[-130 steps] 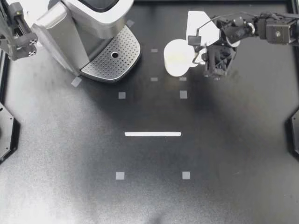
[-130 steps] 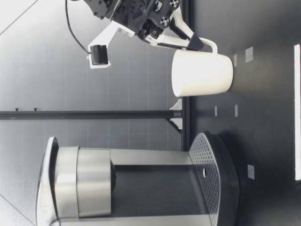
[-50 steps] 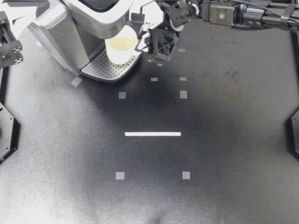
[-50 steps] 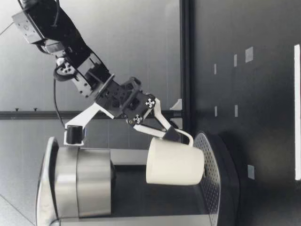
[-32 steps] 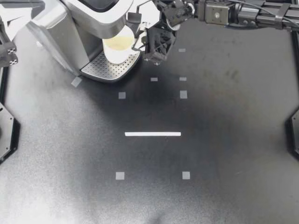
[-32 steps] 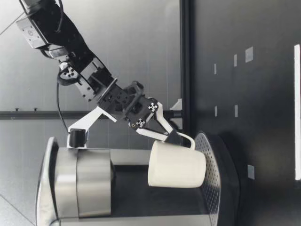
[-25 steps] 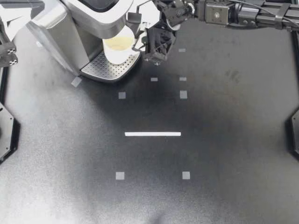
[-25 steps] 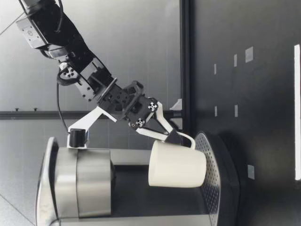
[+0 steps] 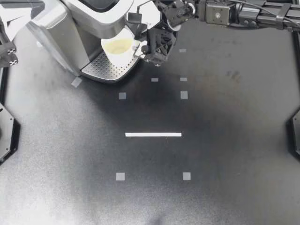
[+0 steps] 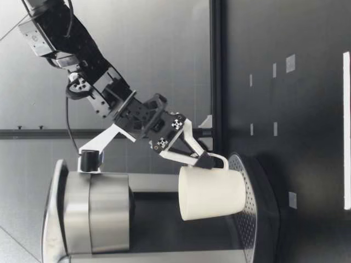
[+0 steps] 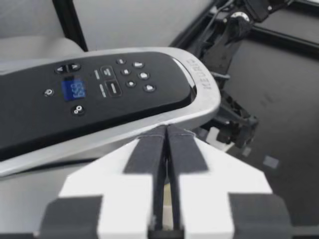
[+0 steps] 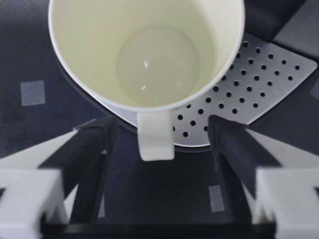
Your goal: Place the coffee capsule inside the capsule container, then place the cup onto the center of the cup tray.
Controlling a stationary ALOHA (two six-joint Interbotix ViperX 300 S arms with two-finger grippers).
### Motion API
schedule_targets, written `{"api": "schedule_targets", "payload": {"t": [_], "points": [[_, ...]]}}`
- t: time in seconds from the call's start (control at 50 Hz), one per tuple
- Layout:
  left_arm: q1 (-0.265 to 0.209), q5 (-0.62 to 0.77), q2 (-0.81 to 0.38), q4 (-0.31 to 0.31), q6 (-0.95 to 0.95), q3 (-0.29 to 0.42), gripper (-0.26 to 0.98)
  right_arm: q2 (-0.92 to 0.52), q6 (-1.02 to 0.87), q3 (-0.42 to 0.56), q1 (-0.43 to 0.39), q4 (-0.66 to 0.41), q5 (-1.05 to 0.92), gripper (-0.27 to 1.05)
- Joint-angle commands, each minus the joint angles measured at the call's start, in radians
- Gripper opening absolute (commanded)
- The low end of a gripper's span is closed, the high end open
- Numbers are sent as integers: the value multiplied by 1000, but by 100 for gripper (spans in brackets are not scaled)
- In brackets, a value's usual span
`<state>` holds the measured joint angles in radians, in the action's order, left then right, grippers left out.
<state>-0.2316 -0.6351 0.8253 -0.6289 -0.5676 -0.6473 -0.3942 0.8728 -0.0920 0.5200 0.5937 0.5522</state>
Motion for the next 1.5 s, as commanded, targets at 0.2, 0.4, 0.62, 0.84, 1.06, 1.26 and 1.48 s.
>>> {"api": "schedule_targets", "payload": {"t": [0.2,0.4,0.62,0.84,1.06,1.26,1.48], "points": [[-37,87,-43,-43,-3,15,4,153,0,-94,-9,3,-54,66],[-114,160,-106,-41,-11,23,4,236,-2,-233,-3,3,-117,66],[-181,161,-199,-41,-14,81,4,396,-6,-391,-2,9,-216,66],[-181,-51,-322,-43,14,229,4,569,-9,-514,-3,101,-301,66],[-181,-207,-423,12,100,377,4,646,-6,-572,-17,199,-336,66],[-181,-339,-503,117,230,499,4,649,-5,-603,-28,215,-400,66],[-181,-425,-561,166,316,577,4,638,0,-604,-28,215,-423,66]]}}
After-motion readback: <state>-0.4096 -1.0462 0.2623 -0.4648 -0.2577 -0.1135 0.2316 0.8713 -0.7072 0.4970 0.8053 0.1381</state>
